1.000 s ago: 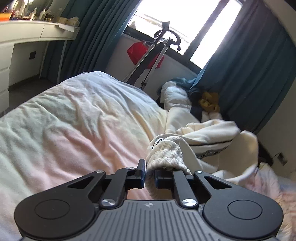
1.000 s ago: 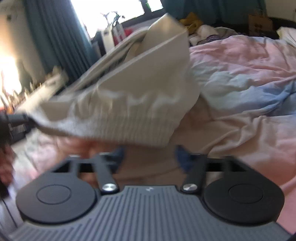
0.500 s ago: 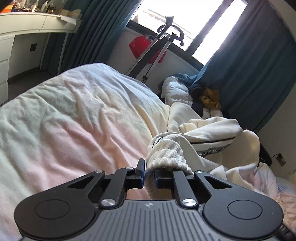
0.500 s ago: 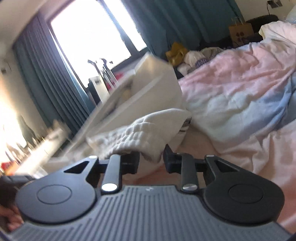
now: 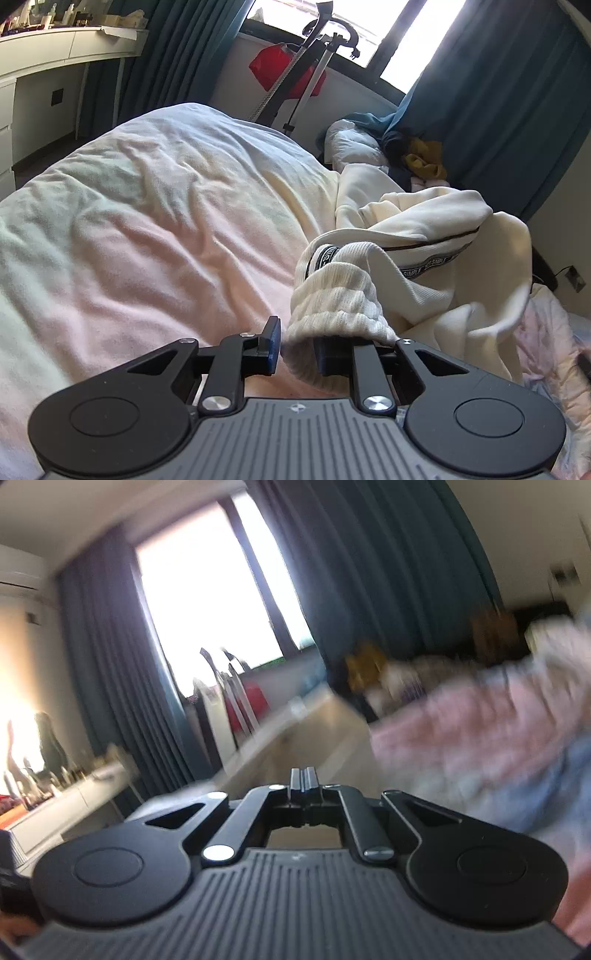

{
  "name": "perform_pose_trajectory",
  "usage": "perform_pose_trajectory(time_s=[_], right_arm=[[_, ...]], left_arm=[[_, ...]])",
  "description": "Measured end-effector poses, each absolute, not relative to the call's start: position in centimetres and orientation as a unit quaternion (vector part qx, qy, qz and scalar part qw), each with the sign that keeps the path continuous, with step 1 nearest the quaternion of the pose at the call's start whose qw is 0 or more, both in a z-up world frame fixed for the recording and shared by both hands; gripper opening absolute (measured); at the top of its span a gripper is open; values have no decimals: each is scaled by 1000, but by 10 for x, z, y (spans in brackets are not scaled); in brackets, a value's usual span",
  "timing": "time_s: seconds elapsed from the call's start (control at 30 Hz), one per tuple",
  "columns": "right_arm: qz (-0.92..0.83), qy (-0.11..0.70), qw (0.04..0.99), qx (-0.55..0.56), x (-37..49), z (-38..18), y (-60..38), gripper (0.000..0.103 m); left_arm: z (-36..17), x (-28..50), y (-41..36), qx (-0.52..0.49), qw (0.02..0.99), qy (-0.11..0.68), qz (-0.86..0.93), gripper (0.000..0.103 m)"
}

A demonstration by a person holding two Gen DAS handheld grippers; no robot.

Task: Fold clothes

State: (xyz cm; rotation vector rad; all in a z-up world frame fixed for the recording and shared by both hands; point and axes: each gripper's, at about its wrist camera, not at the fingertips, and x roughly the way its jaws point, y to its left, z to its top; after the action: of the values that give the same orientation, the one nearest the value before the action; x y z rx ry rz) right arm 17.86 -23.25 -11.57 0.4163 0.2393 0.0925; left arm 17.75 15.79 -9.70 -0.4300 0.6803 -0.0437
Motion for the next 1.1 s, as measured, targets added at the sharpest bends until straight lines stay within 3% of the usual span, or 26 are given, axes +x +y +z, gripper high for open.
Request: perform_pose_trajectory(time_s=[0.2,0.57,0.77,0.8,1.0,1.1], right_arm=[[33,234,934,267,194,-157,-244,5],[61,258,925,273,168,-161,-241,7],[30,255,921,293,157,-154,-260,7],[27,257,920,294,156,-154,-262,7],[-3,280,912,300,158,-159,-272,7],[-9,288,904,317,162,-164,-279,9]], left_arm=[[-93,177,162,-213,925,315,-15,19],[-82,164,159,-205,922,329,-12,20],[-80,133,151,-162,909,384,-6,46],[-78,126,149,-151,909,389,-4,54],[-58,91,99,1,939,343,-23,70],[-58,86,55,100,944,306,-72,72]])
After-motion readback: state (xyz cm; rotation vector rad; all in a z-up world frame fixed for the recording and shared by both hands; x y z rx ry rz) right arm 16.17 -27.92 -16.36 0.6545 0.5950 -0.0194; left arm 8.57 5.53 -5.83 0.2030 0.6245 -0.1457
